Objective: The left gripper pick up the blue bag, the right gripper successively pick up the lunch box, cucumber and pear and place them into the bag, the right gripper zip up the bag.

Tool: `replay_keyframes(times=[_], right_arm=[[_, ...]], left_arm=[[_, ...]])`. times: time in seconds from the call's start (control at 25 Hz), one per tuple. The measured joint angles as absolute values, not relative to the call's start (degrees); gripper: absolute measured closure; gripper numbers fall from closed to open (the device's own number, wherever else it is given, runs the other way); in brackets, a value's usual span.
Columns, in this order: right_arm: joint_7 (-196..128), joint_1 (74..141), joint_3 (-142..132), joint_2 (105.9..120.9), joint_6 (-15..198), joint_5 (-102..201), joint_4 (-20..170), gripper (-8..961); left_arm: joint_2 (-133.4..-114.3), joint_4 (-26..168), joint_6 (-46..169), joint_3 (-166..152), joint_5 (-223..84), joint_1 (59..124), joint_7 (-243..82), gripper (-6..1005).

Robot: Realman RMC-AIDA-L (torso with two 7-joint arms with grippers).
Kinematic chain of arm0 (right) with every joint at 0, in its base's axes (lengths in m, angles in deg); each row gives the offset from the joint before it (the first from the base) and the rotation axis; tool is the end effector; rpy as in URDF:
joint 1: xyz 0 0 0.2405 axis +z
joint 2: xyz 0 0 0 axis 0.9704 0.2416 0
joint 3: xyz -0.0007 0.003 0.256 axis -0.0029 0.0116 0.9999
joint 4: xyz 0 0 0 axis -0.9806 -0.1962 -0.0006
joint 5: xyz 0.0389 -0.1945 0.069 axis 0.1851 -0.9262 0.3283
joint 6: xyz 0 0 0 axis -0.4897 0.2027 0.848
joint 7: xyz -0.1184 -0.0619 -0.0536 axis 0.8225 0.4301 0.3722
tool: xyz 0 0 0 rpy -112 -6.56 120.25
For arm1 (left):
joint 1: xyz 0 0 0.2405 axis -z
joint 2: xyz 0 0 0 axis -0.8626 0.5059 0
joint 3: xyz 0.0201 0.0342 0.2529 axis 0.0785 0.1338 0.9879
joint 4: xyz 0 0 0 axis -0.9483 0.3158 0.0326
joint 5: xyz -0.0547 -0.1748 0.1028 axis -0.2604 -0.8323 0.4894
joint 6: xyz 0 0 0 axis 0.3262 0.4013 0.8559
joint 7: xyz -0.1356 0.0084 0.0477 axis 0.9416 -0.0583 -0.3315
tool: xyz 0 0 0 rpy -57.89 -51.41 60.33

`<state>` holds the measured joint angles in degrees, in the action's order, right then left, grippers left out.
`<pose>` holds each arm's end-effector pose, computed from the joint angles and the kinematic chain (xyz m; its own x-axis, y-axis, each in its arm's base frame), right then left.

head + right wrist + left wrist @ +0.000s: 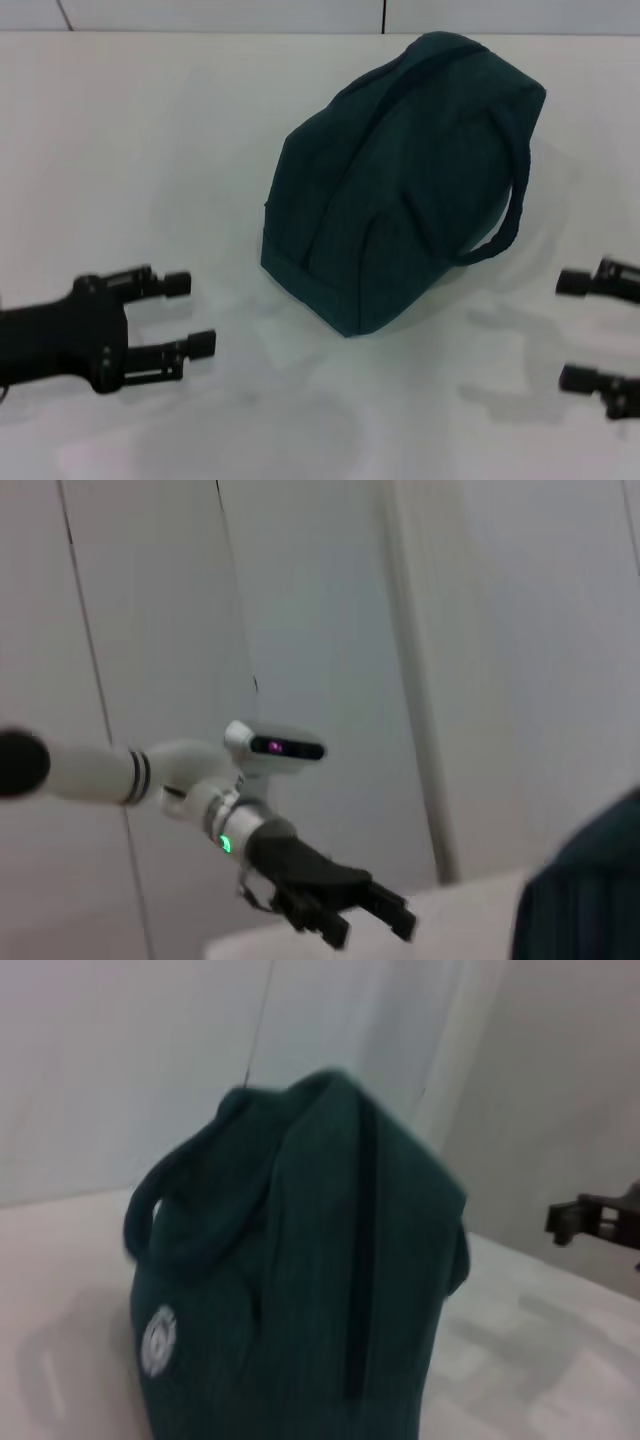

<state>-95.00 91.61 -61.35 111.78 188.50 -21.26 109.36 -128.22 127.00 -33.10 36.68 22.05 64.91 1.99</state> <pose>0.2756 0.2465 0.0331 0.7446 -0.1144 -0.6577 -0.1938 -0.9798 -0.0491 -0.3048 0.2207 0.0422 0.7502 0.3785 0.5422 0.5143 -0.8493 -0.1188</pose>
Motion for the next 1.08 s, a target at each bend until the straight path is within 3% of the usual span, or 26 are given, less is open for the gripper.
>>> replay_keyframes(times=[0.4,1.08], right_arm=[[-88.27,89.49,-61.53,114.06,180.16,-27.87,103.86,81],[-86.04,88.97,-58.85,114.23,178.56,-27.76,102.51,81]], left_arm=[[-128.23,116.84,-31.58,31.54,31.28,67.75,-7.45,204],[-128.25,115.17,-32.93,28.72,29.55,68.63,-8.42,206]])
